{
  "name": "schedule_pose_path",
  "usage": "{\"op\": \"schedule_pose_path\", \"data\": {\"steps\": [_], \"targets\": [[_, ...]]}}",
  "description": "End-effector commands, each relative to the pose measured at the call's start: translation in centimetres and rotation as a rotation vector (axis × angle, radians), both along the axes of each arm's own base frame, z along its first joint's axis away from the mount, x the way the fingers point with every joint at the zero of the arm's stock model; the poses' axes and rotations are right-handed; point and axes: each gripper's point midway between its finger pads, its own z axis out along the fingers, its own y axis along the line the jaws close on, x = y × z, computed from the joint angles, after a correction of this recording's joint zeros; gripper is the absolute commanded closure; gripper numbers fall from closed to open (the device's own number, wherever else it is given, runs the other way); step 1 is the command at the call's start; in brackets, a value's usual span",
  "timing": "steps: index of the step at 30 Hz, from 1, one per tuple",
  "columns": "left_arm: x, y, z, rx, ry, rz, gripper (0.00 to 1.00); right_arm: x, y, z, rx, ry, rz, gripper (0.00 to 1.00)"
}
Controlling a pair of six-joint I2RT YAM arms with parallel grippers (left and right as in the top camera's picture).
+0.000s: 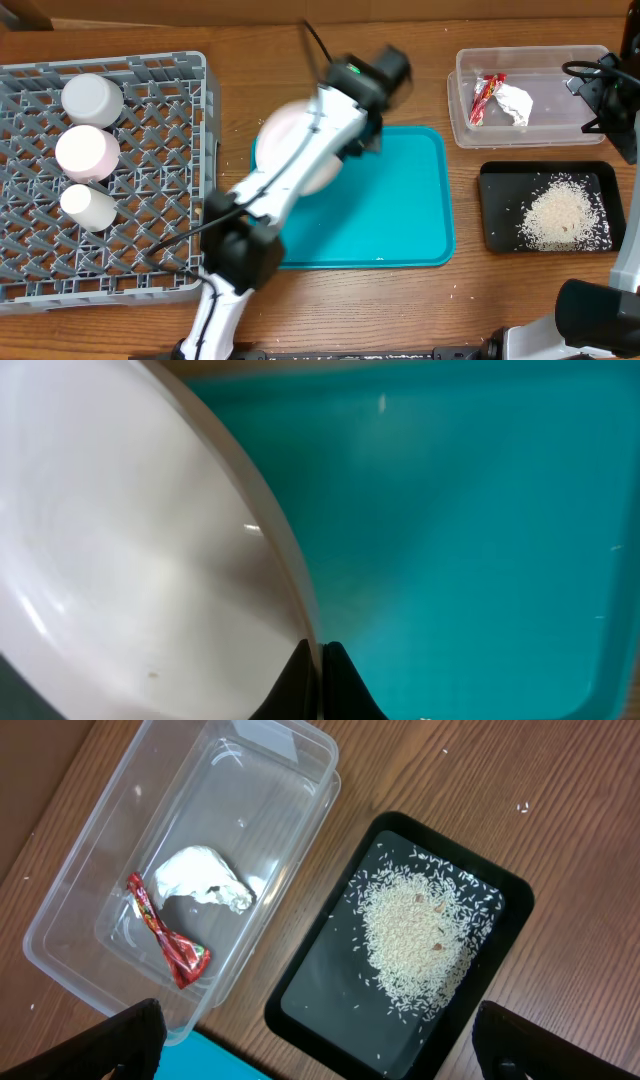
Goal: Sort waste into correct bins and load items into the dishwasher
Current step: 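Lift the plate with the left gripper toward the dish rack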
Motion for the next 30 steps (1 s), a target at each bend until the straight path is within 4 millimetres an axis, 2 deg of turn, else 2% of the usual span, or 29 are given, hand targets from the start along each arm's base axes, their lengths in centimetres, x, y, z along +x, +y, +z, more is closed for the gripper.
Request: {"op": "schedule_pose_path", "data": {"steps": [1,5,6,13,16,21,25,27,30], "targets": [[2.4,4.6,8.7,-0.087,-0.189,-0.060,0.96,-0.2,-0.3,0.3,-0.015,-0.007,-0.008,0.00],[4.2,9.4,11.4,-0.073,-0.268,-0.134,0.96,-0.2,-0.3,0.3,-0.015,-0.007,-0.008,0.00],[4.8,11.1,11.9,-0.103,-0.272,-0.184,0.96,-0.2,-0.3,0.3,-0.015,-0.007,-0.008,0.00],[5.5,13.2,12.5,-0.431,-0.283,-0.458,0.96,-0.2,-0.3,0.3,-0.015,-0.007,-0.008,0.00],[6.3,15.5,12.9,-0.508,-0.314,-0.435,0.96,-0.2,-0.3,0.3,-0.015,-0.007,-0.008,0.00],[7.1,21.0,13.5,-0.571,-0.360,-0.309,0.96,-0.2,-0.3,0.3,-0.015,-0.007,-0.008,0.00],[6.3,23.1,14.3,-0.637,-0.408,-0.355,0.96,-0.2,-0.3,0.3,-0.015,-0.007,-0.008,0.00],[5.8,24.7,13.7,-0.627,-0.405,-0.366,0.96,-0.2,-0.3,0.3,-0.015,-0.007,-0.008,0.00],[5.8,25.4,12.9,-0.666,-0.405,-0.360,0.96,-0.2,-0.3,0.3,-0.015,-0.007,-0.008,0.00]]}}
